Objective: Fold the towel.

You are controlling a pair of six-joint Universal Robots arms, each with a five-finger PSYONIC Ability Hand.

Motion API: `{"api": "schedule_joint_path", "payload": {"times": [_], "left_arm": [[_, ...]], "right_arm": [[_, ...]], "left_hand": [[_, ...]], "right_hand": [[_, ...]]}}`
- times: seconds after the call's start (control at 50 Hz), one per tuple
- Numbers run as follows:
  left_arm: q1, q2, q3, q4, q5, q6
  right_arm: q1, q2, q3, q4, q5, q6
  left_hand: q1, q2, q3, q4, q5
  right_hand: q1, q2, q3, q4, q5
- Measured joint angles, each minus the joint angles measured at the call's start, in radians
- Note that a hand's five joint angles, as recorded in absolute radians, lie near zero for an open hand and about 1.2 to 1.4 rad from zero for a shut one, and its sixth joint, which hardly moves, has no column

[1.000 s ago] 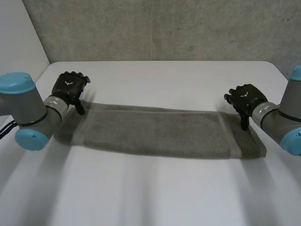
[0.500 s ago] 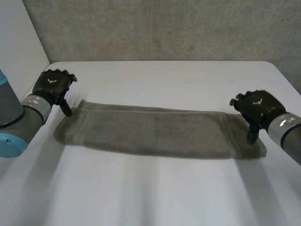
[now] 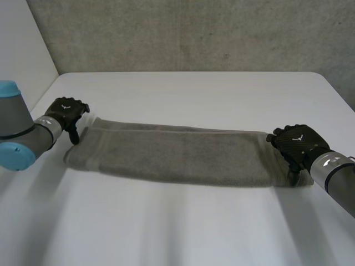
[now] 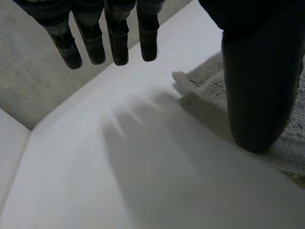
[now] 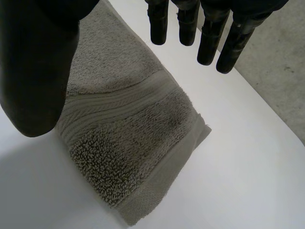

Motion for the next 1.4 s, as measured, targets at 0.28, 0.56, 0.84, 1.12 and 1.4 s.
{"api": "schedule_joint_path", "payload": {"times": [0.28,0.56,0.84,1.12,1.4], "left_arm": [[-0.013,-0.077,0.129,-0.075,0.027,-0.007],[-0.025,-0.095,0.141,-0.118,0.073,-0.008],[-0.025,-0.095,0.138,-0.117,0.071,-0.006],[-0.031,-0.083,0.131,-0.118,0.068,-0.006],[-0.034,-0.086,0.161,-0.129,0.069,-0.006]], "right_arm": [[-0.002,0.023,-0.001,-0.007,-0.01,-0.004],[-0.001,0.045,-0.002,-0.009,-0.008,-0.014],[-0.001,0.046,0.0,-0.007,-0.01,-0.014],[-0.001,0.046,0.001,-0.006,-0.01,-0.014],[-0.001,0.049,0.001,-0.008,-0.011,-0.016]], "left_hand": [[0.225,0.211,0.0,0.0,0.198],[0.566,0.546,0.0,0.0,0.536],[0.464,0.441,0.0,0.0,0.432],[0.41,0.386,0.0,0.0,0.361],[0.391,0.367,0.0,0.0,0.333]], "right_hand": [[-0.004,0.0,0.0,0.0,0.0],[-0.004,0.0,0.0,0.0,0.0],[-0.004,0.0,0.0,0.0,0.0],[-0.004,0.0,0.0,0.0,0.0],[-0.004,0.0,0.0,0.0,0.0]]}}
